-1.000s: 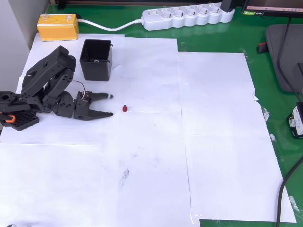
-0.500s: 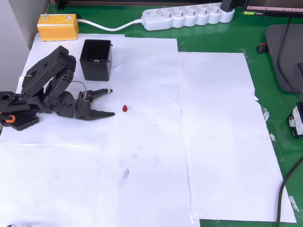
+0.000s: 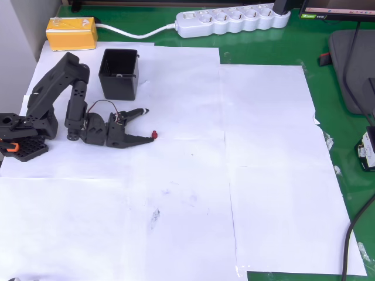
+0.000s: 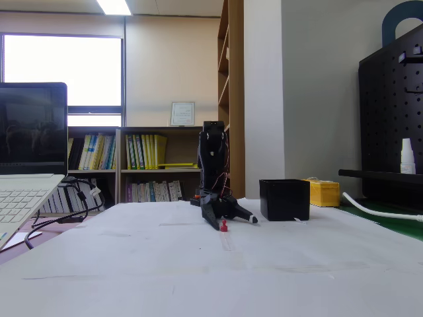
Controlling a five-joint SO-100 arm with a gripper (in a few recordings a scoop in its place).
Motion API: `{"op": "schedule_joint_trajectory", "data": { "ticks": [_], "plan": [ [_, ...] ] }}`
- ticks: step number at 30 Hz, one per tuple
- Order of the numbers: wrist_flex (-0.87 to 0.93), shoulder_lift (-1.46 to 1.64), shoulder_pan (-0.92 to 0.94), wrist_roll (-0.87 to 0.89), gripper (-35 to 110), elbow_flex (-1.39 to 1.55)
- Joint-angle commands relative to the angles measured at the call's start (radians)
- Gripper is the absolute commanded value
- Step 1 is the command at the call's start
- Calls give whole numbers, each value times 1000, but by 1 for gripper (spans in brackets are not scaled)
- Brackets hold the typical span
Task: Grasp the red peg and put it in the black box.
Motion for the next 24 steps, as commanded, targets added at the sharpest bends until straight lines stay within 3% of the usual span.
{"op": "schedule_joint_trajectory", "data": {
  "ticks": [1, 24],
  "plan": [
    [21, -69, 12, -11, 41, 0],
    [78, -89, 18, 5, 39, 15]
  ]
}}
